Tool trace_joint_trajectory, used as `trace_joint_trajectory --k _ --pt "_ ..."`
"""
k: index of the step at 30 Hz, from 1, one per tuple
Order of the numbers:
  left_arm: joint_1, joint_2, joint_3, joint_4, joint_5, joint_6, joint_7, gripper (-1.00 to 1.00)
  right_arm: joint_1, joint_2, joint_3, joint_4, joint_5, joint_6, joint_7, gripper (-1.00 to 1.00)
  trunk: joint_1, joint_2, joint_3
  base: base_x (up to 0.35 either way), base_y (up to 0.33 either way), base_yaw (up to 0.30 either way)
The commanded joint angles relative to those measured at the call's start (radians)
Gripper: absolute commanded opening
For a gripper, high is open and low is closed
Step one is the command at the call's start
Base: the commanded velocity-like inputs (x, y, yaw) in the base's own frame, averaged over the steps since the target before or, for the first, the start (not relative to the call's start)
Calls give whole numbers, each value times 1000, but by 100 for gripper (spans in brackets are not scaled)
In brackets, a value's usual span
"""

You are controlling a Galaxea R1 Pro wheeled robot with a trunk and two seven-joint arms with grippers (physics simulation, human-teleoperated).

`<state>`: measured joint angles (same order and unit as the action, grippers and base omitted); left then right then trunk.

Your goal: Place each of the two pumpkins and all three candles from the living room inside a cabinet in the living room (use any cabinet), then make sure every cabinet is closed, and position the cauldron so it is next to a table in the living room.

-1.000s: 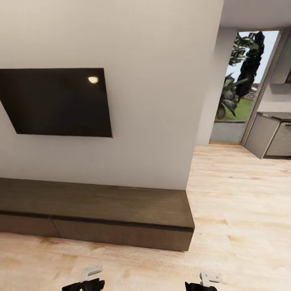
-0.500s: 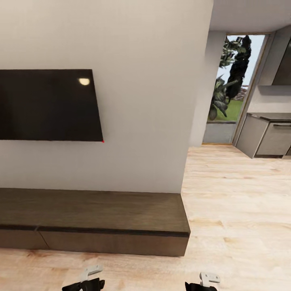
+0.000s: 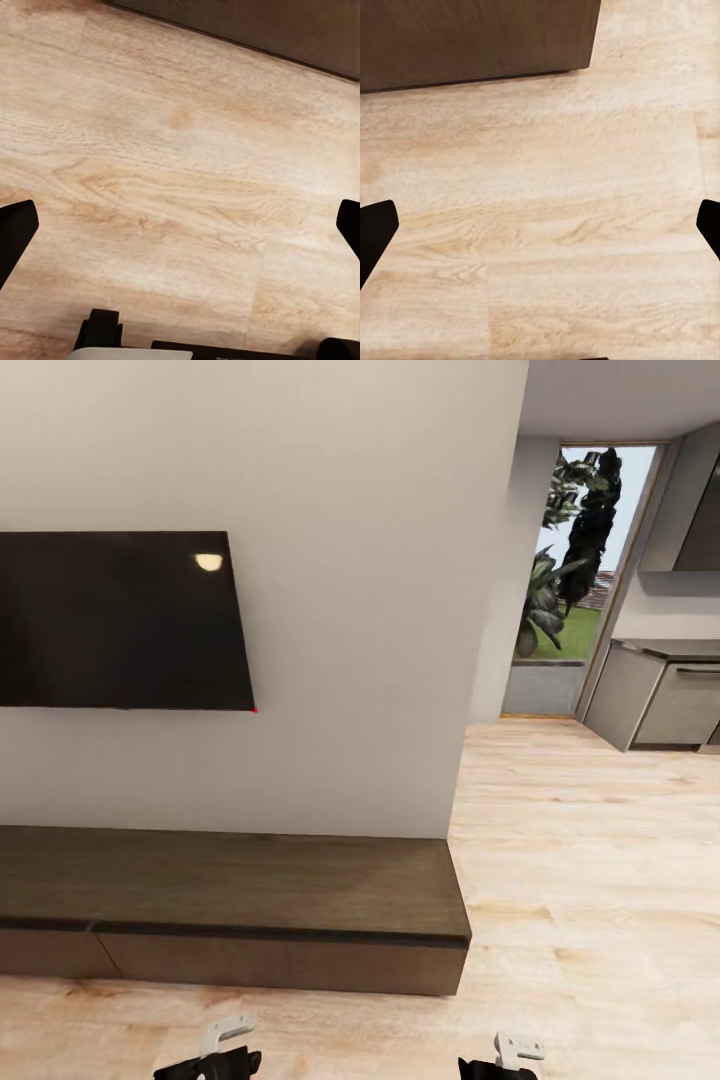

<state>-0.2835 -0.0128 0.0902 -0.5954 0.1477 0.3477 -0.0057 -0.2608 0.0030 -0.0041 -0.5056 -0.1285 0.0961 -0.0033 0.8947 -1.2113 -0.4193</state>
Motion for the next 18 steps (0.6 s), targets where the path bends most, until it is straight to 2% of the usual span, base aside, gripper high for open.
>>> trace_joint_trajectory --k 1,6,9,12,14,18 --pt "0 -1 5 -2 9 7 -1 100 0 0 0 -2 -9 5 0 100 0 -1 -1 0 0 0" --pt "0 -2 5 -1 10 -6 -4 100 0 -2 0 -8 -10 4 8 100 19 -36 -17 0 0 0" --pt "0 -2 5 0 11 -15 -19 100 0 0 1 -88 -10 11 65 100 31 -57 -26 0 0 0" --pt "0 0 7 0 11 -19 -81 100 2 1 -1 -218 -24 27 168 100 42 -78 -36 0 0 0" --pt "0 5 9 0 12 -20 -146 100 8 0 -1 -293 -64 60 228 100 50 -92 -42 0 0 0" --pt "2 10 13 0 13 -20 -250 100 11 -1 -1 -334 -109 86 264 100 65 -120 -54 0 0 0"
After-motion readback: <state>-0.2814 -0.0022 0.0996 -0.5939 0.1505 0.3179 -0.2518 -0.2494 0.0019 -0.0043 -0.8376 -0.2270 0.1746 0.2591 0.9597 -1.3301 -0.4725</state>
